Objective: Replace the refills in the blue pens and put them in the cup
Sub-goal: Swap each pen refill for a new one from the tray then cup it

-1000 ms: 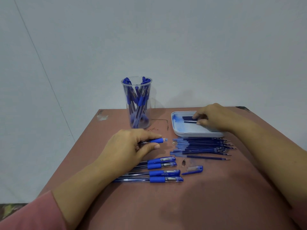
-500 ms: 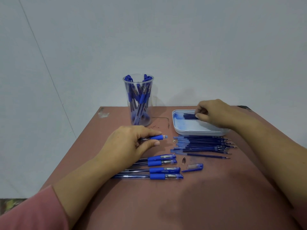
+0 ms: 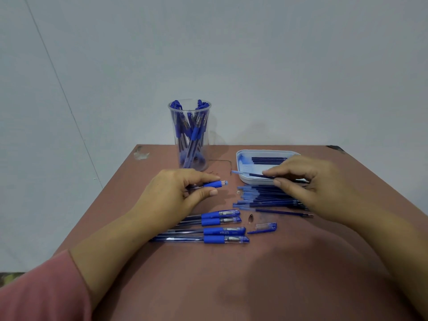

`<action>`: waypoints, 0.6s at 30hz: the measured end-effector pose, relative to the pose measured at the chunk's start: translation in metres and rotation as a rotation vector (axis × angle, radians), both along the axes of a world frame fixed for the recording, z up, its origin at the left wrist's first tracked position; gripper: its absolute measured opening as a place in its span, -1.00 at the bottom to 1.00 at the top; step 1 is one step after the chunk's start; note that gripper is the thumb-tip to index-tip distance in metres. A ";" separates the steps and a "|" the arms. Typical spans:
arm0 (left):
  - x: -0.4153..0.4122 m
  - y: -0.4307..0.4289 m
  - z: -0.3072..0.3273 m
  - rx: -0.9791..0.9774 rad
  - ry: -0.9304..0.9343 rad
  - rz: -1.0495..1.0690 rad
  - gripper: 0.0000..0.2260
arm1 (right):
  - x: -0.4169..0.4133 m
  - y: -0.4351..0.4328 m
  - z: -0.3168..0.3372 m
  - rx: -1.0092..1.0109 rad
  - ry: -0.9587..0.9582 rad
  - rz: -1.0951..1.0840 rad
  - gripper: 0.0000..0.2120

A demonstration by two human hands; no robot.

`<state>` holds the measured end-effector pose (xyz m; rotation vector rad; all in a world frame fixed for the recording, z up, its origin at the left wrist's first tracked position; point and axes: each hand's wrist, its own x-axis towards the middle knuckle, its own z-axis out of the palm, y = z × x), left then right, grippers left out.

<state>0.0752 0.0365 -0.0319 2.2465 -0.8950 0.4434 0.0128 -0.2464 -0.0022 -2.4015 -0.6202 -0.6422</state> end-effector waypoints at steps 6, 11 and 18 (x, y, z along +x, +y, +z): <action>-0.001 -0.002 0.000 -0.055 0.033 -0.001 -0.65 | 0.003 0.005 -0.002 0.050 0.097 0.044 -0.69; -0.003 -0.003 0.000 -0.089 0.026 0.006 -0.68 | 0.003 0.007 -0.002 0.035 0.119 0.050 -0.66; -0.004 -0.004 0.000 -0.109 0.043 0.004 -0.70 | 0.005 0.006 -0.005 0.025 0.164 0.073 -0.67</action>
